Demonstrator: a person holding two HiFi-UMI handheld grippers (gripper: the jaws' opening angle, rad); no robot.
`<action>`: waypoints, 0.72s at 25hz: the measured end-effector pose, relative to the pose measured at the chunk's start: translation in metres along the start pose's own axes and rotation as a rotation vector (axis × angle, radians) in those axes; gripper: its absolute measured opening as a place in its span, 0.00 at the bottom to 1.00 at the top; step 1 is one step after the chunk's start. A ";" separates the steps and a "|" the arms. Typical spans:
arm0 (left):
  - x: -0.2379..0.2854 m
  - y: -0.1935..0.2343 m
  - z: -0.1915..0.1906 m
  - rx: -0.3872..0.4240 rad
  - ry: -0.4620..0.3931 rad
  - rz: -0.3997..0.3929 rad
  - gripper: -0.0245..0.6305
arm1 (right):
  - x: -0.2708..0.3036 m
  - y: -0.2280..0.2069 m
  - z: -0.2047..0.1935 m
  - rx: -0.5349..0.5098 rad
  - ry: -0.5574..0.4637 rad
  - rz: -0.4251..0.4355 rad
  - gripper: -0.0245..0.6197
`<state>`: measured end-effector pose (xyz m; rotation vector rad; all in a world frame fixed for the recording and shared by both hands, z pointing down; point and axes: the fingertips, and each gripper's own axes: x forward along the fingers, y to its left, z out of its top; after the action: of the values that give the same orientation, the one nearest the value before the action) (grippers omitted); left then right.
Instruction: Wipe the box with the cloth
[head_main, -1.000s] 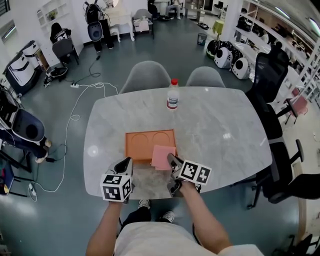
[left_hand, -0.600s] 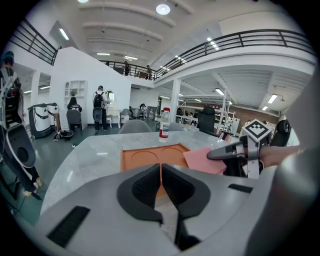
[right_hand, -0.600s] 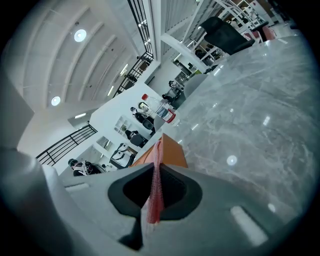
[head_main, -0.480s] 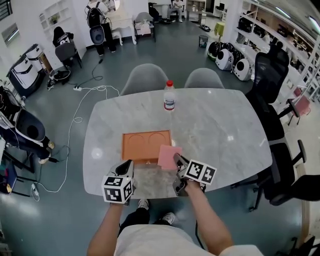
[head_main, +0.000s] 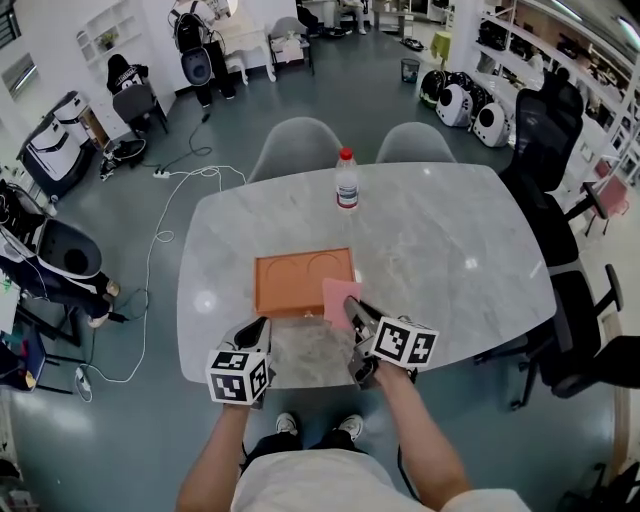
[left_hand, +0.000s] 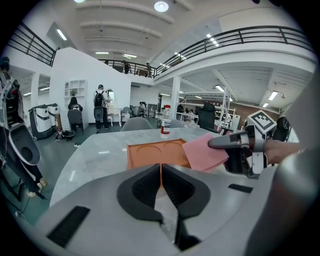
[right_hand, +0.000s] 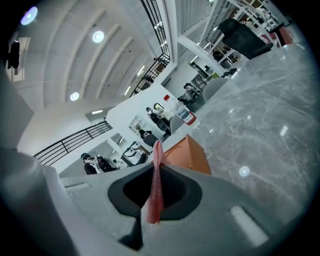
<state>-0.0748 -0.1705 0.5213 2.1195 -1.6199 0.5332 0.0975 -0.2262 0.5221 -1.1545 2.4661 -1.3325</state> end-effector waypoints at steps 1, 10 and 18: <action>0.000 0.002 -0.001 0.003 0.002 -0.005 0.06 | 0.001 0.006 -0.002 -0.014 -0.002 0.013 0.06; -0.006 0.025 -0.011 0.022 0.020 -0.072 0.06 | 0.016 0.063 -0.032 -0.073 -0.024 0.109 0.06; -0.018 0.058 -0.019 0.068 0.036 -0.136 0.06 | 0.044 0.106 -0.077 -0.148 -0.032 0.160 0.06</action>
<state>-0.1360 -0.1592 0.5326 2.2366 -1.4449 0.5859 -0.0263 -0.1692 0.4998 -0.9726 2.6078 -1.0976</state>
